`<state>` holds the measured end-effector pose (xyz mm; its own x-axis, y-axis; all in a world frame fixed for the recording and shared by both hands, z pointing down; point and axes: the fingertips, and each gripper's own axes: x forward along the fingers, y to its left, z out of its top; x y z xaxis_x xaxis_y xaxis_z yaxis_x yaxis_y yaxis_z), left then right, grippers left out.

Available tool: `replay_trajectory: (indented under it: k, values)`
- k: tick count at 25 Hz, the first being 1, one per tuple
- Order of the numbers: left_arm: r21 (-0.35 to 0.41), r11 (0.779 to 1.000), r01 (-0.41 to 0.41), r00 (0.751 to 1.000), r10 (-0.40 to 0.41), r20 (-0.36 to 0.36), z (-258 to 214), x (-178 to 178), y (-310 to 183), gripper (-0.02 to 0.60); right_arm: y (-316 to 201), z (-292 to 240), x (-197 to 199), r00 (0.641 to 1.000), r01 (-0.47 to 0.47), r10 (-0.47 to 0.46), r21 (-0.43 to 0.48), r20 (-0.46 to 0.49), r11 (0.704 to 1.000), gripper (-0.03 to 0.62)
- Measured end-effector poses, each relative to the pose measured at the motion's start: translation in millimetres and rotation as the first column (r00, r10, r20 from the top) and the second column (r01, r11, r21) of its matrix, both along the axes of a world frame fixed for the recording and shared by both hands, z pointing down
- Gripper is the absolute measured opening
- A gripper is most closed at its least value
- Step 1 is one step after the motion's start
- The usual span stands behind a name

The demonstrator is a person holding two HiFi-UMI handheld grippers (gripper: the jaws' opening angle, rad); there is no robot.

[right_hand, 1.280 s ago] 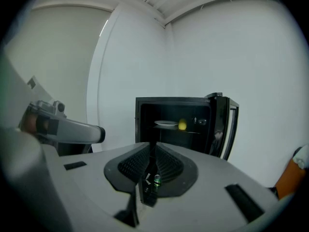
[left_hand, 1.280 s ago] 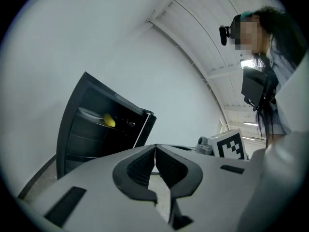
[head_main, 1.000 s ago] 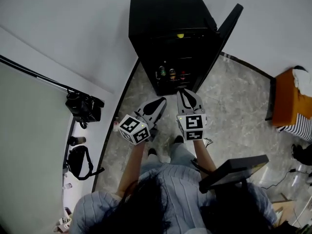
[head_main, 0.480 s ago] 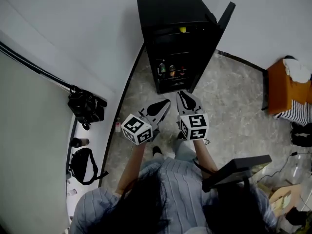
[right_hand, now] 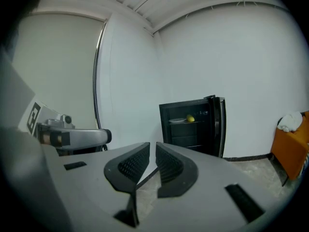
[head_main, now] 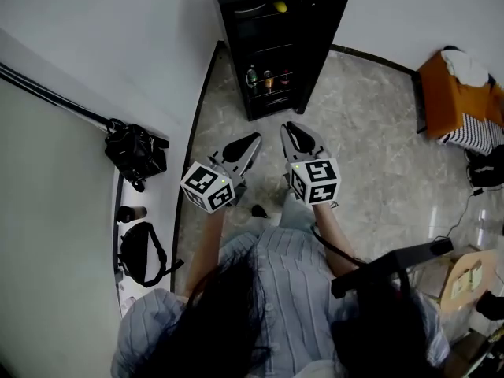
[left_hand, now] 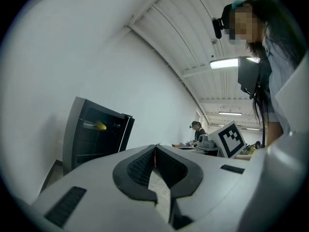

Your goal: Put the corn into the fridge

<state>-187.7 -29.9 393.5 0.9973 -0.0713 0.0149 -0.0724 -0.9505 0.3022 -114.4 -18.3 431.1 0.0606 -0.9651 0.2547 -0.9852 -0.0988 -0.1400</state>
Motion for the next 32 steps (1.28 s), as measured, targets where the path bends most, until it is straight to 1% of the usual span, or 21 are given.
replay_trajectory:
  k: [3,6,11,15,23,32]
  values:
    - [-0.005,1.000,-0.010,1.000,0.010,0.002,6.5,-14.9,10.5,0.008,13.4,4.6,-18.0,1.000,-0.009,0.008,0.006,0.030,1.000,0.048]
    - [-0.013,1.000,-0.027,1.000,0.027,0.012,13.8,-25.3,25.7,0.008,28.5,7.0,-30.4,0.999,-0.021,0.021,0.002,0.032,1.000,0.044]
    - [-0.018,0.998,-0.059,0.998,0.059,0.020,18.1,-35.1,48.5,0.008,51.8,13.4,-42.2,0.998,-0.040,0.040,-0.018,0.041,0.999,0.037]
    - [-0.016,0.998,-0.058,0.998,0.058,0.016,17.4,-41.7,56.4,0.008,58.0,14.3,-49.7,0.999,-0.032,0.033,-0.030,0.043,0.999,0.031]
    - [0.005,1.000,-0.031,0.999,0.031,-0.012,5.6,-41.7,51.6,0.008,53.8,8.9,-53.7,0.999,-0.010,0.011,-0.026,0.033,1.000,0.028]
    - [-0.006,0.999,-0.054,0.999,0.054,0.000,11.7,-26.2,49.7,0.008,54.3,15.1,-39.2,0.999,-0.033,0.035,-0.043,0.039,0.999,0.028]
